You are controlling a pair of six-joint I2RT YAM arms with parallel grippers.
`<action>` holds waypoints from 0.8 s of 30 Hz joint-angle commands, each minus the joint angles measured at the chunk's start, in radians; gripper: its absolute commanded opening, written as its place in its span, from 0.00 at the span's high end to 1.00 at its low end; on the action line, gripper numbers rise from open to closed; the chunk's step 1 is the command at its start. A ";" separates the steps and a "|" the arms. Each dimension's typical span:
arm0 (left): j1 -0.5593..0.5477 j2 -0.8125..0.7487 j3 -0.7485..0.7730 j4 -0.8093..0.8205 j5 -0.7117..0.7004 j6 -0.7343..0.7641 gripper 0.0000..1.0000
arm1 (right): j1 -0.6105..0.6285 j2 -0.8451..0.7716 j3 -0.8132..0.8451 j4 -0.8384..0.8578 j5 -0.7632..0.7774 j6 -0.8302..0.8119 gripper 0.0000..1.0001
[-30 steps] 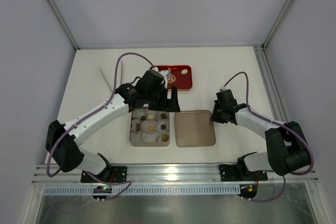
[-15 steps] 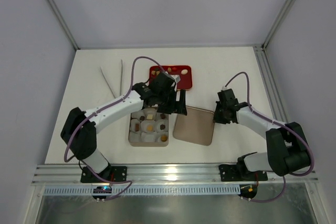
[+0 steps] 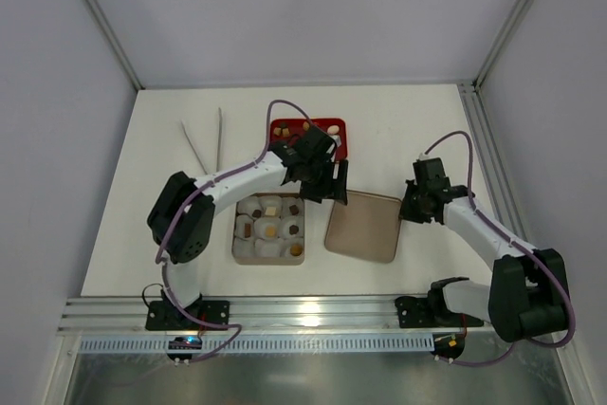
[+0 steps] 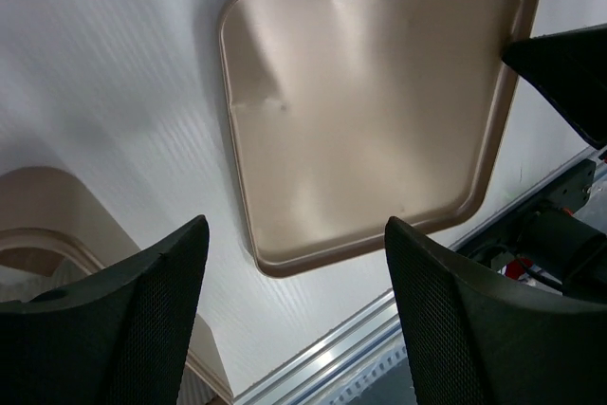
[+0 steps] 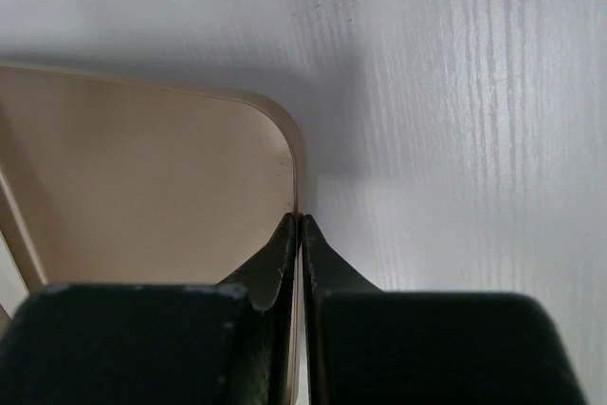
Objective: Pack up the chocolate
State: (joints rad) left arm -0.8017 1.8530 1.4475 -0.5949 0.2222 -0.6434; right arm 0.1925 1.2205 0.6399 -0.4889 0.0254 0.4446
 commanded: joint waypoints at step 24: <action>0.050 0.262 0.090 0.181 0.207 -0.025 0.27 | -0.151 -0.070 0.021 -0.001 -0.203 -0.023 0.96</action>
State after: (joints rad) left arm -0.7567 2.1056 1.5223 -0.4801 0.3878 -0.6556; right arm 0.0544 1.1709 0.6472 -0.5236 -0.1268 0.4171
